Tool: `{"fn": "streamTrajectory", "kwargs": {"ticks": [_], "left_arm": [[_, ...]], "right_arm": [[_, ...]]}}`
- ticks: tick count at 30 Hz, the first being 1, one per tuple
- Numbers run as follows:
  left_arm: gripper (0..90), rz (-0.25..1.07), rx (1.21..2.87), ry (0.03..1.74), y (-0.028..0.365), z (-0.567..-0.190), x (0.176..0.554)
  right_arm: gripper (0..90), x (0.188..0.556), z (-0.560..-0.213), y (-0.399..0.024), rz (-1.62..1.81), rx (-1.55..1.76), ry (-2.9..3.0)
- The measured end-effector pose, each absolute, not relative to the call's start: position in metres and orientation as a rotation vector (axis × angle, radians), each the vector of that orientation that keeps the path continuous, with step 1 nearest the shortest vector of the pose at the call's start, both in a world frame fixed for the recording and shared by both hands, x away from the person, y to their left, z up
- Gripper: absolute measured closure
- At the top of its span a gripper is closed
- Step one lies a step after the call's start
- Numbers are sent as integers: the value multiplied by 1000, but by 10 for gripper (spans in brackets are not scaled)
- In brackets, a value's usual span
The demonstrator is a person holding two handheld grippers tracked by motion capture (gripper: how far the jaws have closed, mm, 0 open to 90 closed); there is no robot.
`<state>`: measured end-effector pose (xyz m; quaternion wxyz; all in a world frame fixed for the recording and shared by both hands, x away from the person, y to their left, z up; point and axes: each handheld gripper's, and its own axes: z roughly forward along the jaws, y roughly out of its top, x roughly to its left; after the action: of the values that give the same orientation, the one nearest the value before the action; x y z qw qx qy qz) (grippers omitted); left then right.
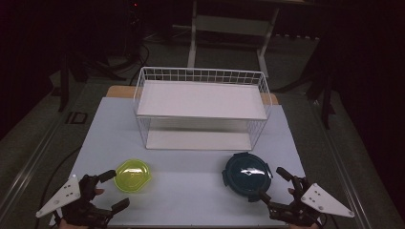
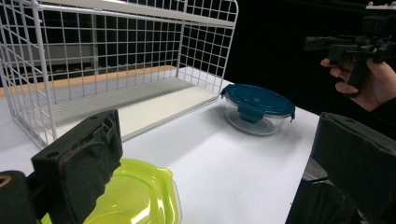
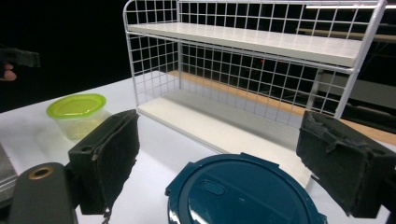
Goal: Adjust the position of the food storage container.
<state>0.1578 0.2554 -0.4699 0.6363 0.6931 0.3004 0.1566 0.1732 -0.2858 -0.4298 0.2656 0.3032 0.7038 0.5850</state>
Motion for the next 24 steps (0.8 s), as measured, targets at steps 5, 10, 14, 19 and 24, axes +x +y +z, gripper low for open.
{"fn": "streamTrajectory", "kwargs": {"ticks": [5, 10, 14, 19, 24], "left_arm": [[14, 363, 1584, 683, 255, -469, 157], [14, 363, 1581, 684, 255, -469, 157], [14, 362, 1579, 685, 256, -469, 158], [14, 359, 1584, 683, 255, -470, 158], [14, 356, 1580, 685, 255, -470, 158]], "right_arm": [[119, 176, -427, -284, 1588, 830, 1919], [119, 181, -420, -284, 1599, 862, 1911], [152, 187, -414, -290, 1536, 872, 1900], [296, 206, -420, -305, 1468, 892, 1969], [437, 220, -435, -313, 1375, 928, 2017]]}}
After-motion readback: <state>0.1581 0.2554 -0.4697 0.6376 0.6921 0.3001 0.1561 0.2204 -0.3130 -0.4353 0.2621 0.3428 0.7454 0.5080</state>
